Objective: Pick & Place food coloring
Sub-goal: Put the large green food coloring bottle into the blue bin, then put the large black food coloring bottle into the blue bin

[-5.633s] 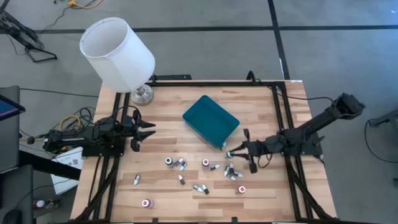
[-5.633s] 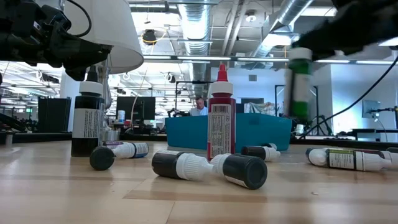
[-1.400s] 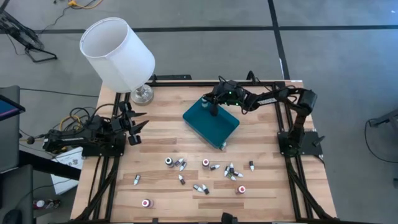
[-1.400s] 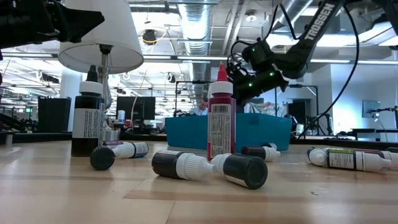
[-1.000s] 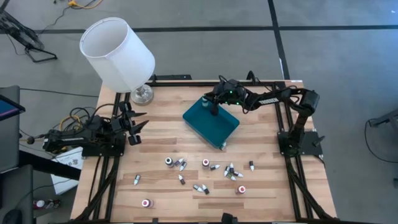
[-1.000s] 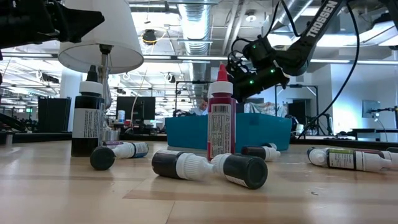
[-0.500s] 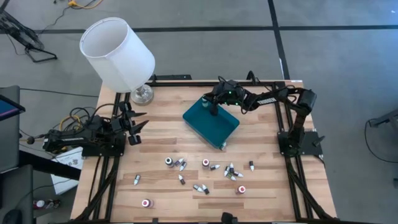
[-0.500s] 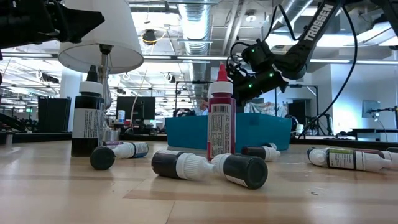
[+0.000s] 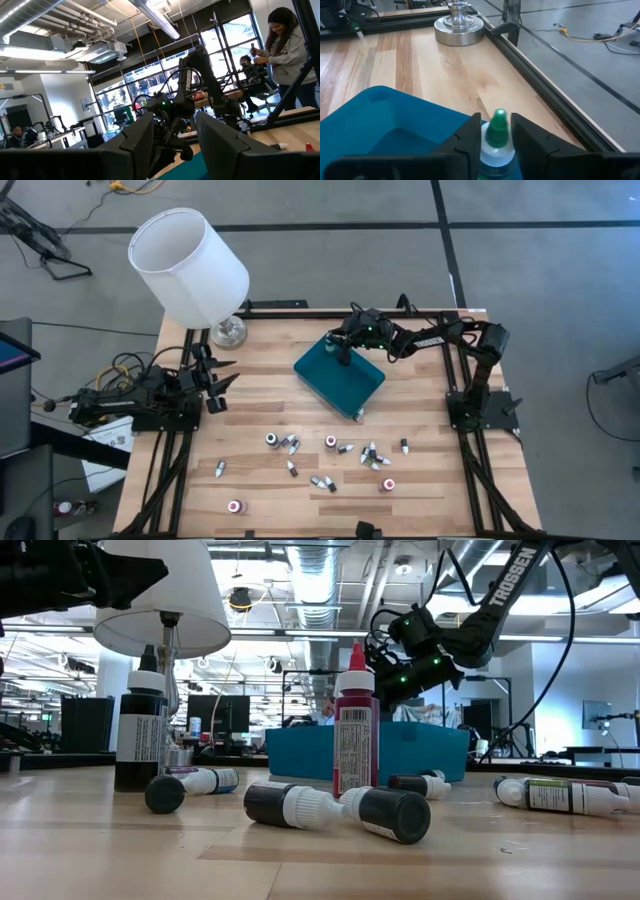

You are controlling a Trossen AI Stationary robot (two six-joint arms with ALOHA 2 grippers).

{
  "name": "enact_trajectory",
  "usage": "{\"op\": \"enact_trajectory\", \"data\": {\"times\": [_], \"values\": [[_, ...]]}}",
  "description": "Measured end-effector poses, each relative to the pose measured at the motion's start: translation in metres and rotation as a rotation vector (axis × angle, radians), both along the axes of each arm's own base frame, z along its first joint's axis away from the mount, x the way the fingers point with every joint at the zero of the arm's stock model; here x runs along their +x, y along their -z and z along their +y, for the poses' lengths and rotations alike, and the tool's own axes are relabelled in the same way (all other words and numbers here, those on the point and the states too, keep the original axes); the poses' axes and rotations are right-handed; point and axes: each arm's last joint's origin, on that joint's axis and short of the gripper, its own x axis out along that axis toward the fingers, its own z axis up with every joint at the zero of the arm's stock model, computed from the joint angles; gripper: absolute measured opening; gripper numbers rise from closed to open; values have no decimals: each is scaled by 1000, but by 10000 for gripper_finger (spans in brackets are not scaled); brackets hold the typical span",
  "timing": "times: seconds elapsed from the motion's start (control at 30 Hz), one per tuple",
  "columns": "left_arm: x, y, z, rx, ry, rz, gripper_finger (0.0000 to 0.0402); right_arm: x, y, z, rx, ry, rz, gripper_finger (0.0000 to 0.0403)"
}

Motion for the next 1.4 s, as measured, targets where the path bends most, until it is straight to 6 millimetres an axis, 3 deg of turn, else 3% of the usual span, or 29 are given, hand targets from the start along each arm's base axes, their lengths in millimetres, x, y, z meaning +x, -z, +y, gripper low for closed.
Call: {"op": "enact_trajectory", "data": {"times": [0.5,0.73,0.87,1.1,1.4], "values": [[0,0,0,1,0,0,143,0,-11,4,-30,-18,-21,178],[1,2,0,-10,6,15,143,-2,-37,15,-91,-54,-56,191],[3,9,-2,-12,76,95,143,-10,-66,36,-139,-117,-39,191],[4,12,-8,-90,338,129,143,-35,-117,91,-215,-269,-69,186],[14,25,-15,-257,454,237,143,-76,-128,134,-244,-329,-149,184]]}}
